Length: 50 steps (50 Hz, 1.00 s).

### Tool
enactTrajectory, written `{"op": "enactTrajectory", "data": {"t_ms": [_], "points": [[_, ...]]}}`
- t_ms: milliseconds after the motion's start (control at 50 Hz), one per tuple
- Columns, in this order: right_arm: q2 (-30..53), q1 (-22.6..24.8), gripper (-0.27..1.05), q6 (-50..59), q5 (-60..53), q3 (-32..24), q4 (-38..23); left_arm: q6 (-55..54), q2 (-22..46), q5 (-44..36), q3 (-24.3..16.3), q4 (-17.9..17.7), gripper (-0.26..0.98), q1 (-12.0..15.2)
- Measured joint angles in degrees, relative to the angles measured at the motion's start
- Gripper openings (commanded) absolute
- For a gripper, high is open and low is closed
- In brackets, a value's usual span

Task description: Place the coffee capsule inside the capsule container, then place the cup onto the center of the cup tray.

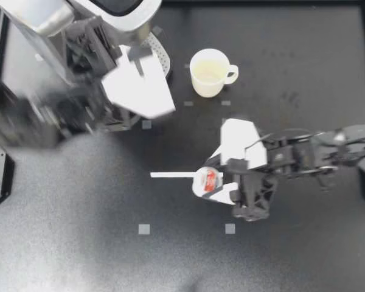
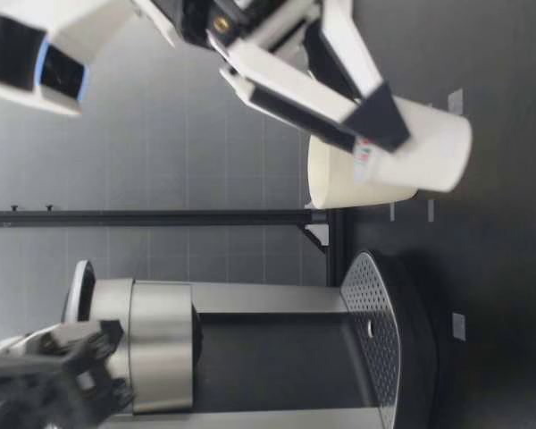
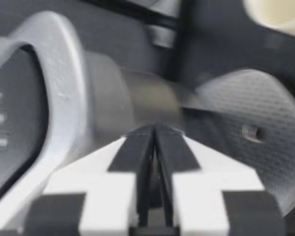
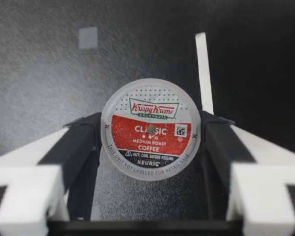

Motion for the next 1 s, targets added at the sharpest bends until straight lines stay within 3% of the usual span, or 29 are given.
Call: {"op": "enactTrajectory", "data": {"t_ms": [60,220,680,1000], "points": [[-0.97,-0.09,0.44,0.18,-1.49,1.32,0.00,-0.62,2.64,2.20,0.18,2.81,0.13,-0.44],[-1.49,0.00,0.44,0.26,-3.16,2.37,0.00,-1.05,7.12,5.19,0.18,5.01,0.13,-0.44],[-1.32,-0.09,0.44,0.26,-3.60,2.37,0.00,-2.20,7.29,10.02,0.44,13.54,0.13,-0.44],[-1.32,-0.09,0.44,0.35,-3.69,2.29,0.00,-1.93,6.68,12.39,2.81,17.93,0.13,-0.88]]}}
